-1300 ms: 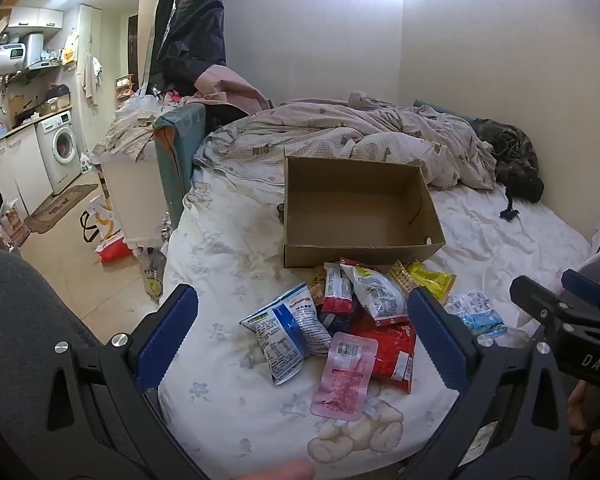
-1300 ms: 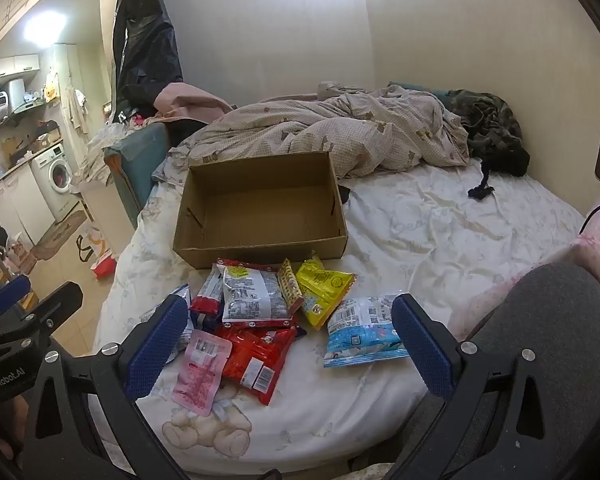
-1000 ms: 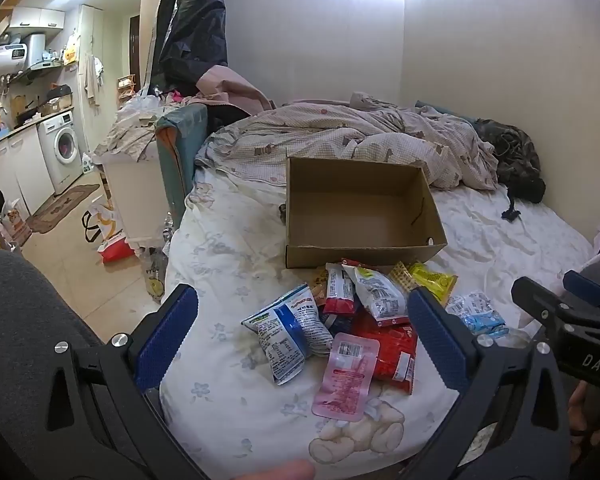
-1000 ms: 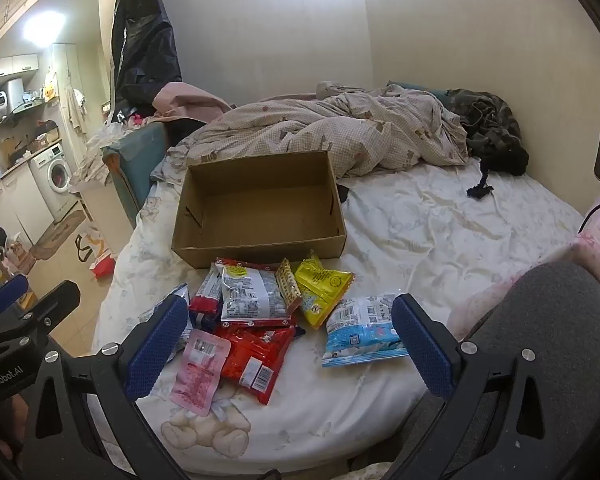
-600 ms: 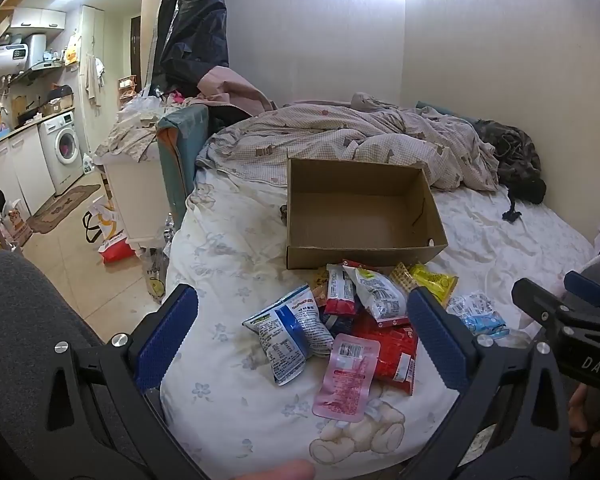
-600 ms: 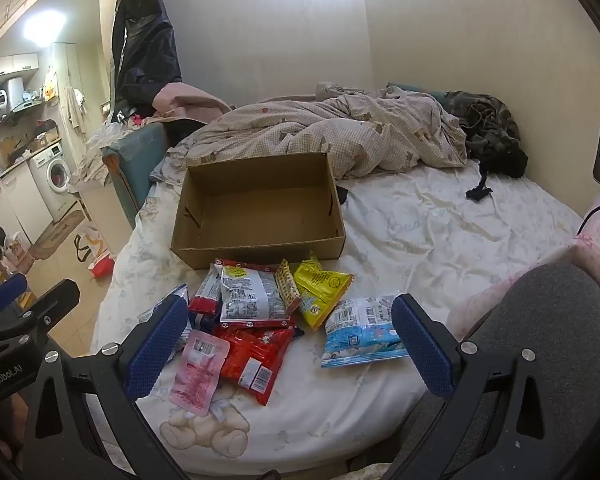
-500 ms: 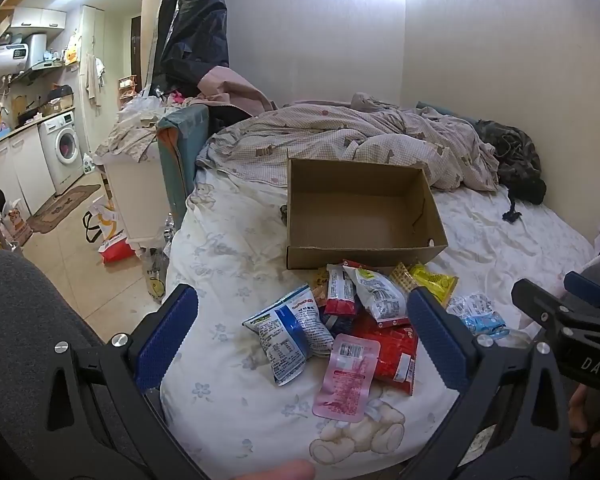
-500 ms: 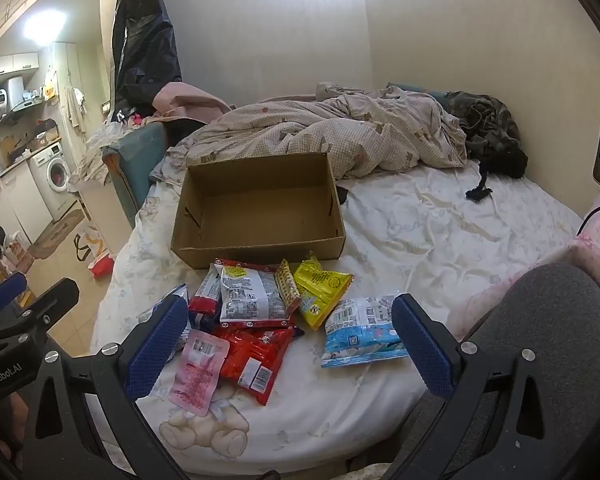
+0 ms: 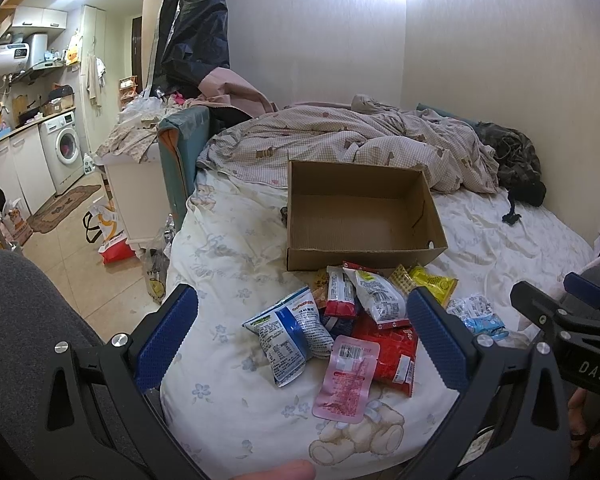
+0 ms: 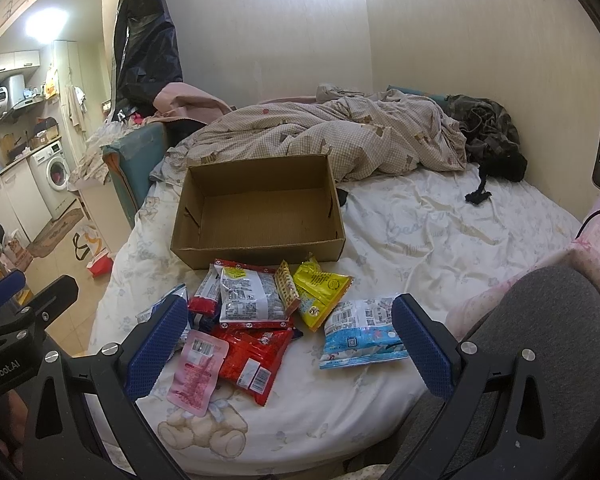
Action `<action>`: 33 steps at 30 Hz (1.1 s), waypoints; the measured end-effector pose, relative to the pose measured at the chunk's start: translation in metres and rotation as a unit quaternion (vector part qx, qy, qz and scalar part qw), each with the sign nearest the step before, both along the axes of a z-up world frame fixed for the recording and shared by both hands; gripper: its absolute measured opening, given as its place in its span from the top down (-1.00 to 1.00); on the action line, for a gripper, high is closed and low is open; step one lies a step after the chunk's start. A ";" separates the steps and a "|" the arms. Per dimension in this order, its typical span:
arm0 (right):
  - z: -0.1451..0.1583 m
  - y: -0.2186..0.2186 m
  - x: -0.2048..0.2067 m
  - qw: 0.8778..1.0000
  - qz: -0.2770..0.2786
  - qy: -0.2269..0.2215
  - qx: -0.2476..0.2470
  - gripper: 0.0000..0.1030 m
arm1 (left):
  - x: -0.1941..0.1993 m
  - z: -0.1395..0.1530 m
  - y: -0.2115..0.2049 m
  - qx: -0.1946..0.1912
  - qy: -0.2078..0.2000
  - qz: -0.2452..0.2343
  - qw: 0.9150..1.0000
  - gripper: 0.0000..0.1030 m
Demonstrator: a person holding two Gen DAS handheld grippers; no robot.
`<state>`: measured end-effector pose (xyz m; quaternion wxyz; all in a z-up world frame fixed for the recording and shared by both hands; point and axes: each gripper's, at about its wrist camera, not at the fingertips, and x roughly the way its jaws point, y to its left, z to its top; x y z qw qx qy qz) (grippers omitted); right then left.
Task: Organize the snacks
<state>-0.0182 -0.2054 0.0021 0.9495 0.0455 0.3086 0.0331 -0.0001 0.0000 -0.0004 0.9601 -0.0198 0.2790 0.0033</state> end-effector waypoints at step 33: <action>0.000 0.000 0.001 1.000 0.000 -0.001 -0.003 -1.00 | 0.000 0.000 0.000 -0.002 -0.001 0.000 1.000 -1.00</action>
